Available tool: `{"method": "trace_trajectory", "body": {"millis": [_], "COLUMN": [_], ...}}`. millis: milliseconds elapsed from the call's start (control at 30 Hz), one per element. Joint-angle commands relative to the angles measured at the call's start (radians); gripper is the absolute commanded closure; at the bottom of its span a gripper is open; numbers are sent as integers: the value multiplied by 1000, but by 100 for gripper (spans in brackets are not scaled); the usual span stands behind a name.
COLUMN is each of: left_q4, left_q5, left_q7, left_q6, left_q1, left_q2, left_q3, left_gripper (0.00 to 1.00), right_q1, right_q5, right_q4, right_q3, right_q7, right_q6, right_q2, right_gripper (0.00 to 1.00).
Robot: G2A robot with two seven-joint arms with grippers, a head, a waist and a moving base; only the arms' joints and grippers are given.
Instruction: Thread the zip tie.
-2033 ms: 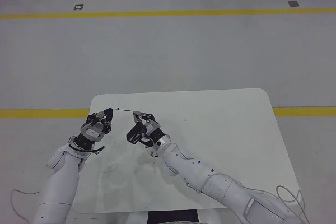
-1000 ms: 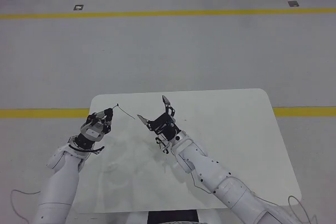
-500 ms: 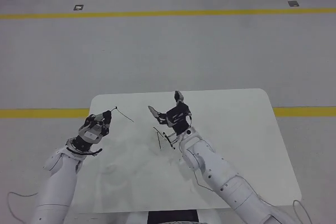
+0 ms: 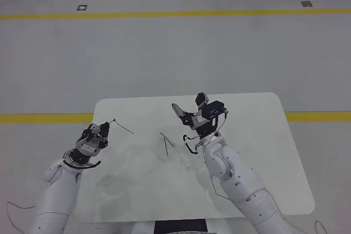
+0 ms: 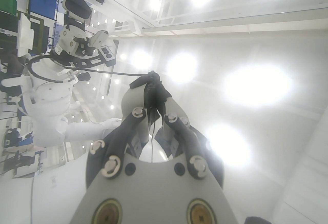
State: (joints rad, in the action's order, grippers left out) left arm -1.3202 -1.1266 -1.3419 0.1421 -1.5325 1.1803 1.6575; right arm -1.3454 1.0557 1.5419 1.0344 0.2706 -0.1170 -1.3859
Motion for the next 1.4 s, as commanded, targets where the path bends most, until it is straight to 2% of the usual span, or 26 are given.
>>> {"method": "trace_trajectory", "body": {"millis": [0, 1367], "left_q4": [-2, -6], "left_q5": [-9, -12], "left_q7": [-1, -4], "left_q6": [2, 1], "left_q1": [-1, -3], "left_q2": [-2, -4], "left_q3": [6, 11], "left_gripper": [100, 100], "right_q1": [-11, -18], "right_q5": [-13, -26], "right_q4": [14, 25], "right_q3": [9, 11], "right_q7": [-1, -5], "right_q6": [-4, -15], "right_q2": [1, 1], "right_gripper": [0, 0]}}
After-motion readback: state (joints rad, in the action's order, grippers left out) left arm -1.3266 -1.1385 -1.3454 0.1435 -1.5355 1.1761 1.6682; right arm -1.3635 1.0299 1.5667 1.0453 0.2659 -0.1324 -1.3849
